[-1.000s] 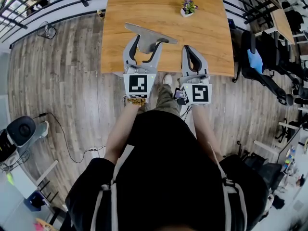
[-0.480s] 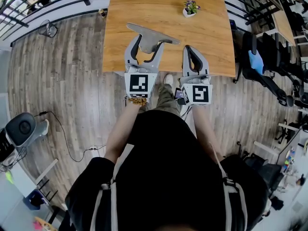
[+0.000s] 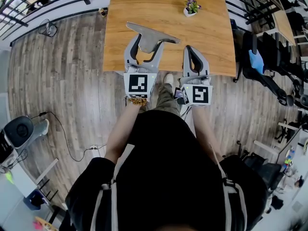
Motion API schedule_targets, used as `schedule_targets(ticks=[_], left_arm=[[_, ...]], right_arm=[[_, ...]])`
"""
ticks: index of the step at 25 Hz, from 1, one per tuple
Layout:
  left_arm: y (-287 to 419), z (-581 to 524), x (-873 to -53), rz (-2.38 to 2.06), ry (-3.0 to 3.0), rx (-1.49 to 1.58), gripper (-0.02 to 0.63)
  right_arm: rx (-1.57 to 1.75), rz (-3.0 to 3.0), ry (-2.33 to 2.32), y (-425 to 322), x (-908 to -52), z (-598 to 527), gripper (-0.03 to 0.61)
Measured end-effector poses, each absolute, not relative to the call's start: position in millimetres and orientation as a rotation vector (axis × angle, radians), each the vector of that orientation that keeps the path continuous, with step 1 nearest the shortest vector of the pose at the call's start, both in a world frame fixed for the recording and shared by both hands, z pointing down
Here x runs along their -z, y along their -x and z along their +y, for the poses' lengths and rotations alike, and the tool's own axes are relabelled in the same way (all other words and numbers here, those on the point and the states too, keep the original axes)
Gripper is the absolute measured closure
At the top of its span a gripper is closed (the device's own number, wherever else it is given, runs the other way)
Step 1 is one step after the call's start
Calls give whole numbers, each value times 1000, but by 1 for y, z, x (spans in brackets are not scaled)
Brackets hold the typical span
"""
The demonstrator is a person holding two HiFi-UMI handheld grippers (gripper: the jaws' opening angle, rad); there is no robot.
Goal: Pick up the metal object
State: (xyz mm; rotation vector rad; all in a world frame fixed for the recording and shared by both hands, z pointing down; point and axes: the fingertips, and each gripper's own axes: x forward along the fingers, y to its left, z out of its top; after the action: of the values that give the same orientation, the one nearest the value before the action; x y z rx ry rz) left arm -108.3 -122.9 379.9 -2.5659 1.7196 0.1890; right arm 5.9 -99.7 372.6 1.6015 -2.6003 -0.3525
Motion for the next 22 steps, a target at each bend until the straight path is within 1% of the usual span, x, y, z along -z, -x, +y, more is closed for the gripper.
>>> schedule_targets(ticks=[22], left_arm=[[113, -124, -379, 1722, 2571, -205, 313]], right_arm=[[366, -2610, -1585, 3, -372, -101, 581]])
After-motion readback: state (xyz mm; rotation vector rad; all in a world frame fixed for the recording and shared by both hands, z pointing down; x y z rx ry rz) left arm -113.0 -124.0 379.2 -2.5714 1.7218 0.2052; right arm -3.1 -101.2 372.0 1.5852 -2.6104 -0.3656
